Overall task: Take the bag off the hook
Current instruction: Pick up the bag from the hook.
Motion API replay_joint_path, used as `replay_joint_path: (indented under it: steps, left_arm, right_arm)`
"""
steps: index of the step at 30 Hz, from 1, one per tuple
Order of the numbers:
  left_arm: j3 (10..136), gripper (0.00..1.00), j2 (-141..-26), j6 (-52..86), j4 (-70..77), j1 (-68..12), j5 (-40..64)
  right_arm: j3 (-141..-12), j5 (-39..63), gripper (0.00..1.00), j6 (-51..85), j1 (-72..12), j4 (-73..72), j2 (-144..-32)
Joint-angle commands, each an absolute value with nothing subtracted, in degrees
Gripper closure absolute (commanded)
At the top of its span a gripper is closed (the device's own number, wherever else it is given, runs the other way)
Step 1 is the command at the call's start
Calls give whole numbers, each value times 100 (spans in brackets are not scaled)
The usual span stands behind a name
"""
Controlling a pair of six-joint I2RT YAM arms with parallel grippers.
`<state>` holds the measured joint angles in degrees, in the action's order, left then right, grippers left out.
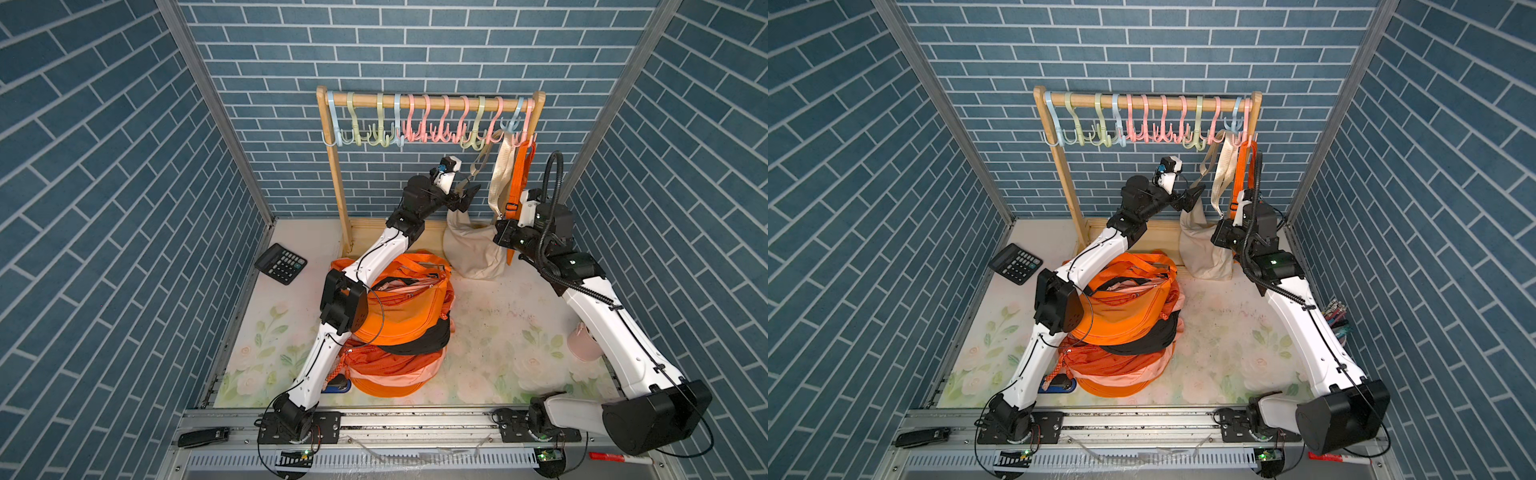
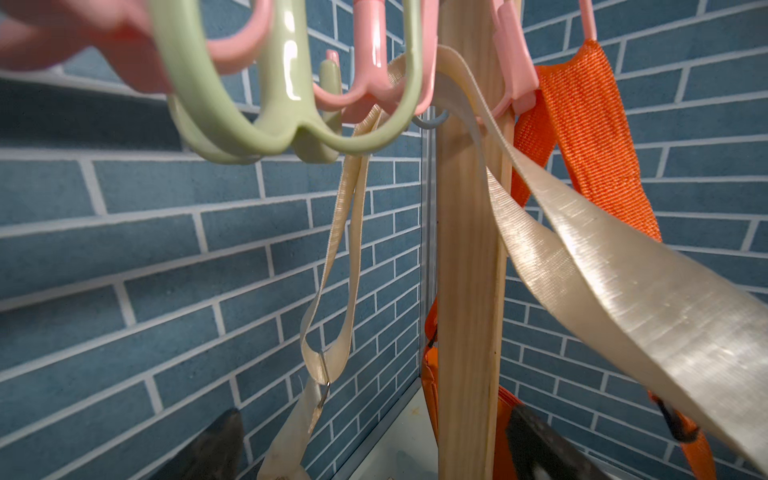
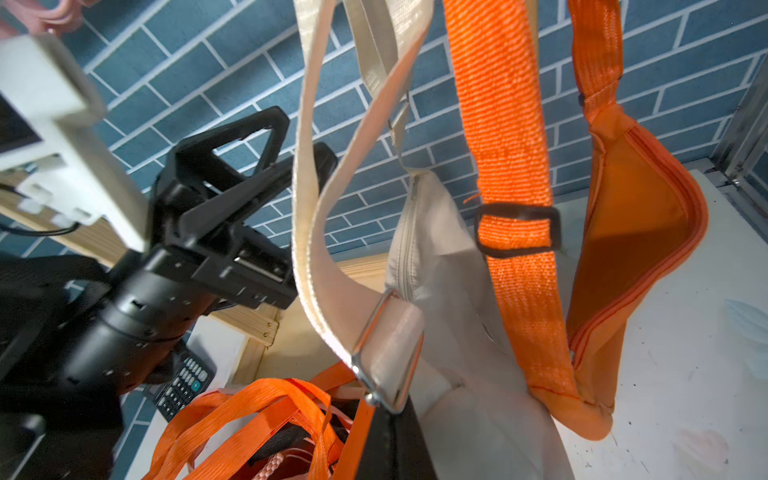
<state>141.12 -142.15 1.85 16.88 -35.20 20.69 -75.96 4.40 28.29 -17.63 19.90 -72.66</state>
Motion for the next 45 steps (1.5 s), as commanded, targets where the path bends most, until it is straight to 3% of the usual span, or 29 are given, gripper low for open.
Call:
replay_joint_path:
  steps: [1, 19, 29, 32, 36, 45]
  left_arm:
    - [14359, 1, -14339, 255, 1932, -3626, 2068]
    - [14352, 1, -14551, 48, 1980, -3793, 1738]
    - [14833, 9, -15081, 209, 1983, -3850, 1379]
    - [14892, 18, -15177, 247, 2054, -3863, 1317]
    - [14972, 44, -15266, 281, 2068, -3867, 1180]
    - [14476, 87, -14809, 27, 2030, -3863, 1212]
  right_arm:
    - [-7516, 788, 100, 2931, -1806, 2081, -7021]
    - [-7315, 1405, 100, 3103, -1841, 2505, -5999]
    - [-7190, 1723, 100, 3085, -1844, 2676, -5579]
    - [-7165, 1681, 100, 3037, -1841, 2750, -5464]
    - [-7129, 1663, 100, 3006, -1842, 2812, -5389]
    - [-6820, 1424, 100, 2825, -1835, 2883, -5487]
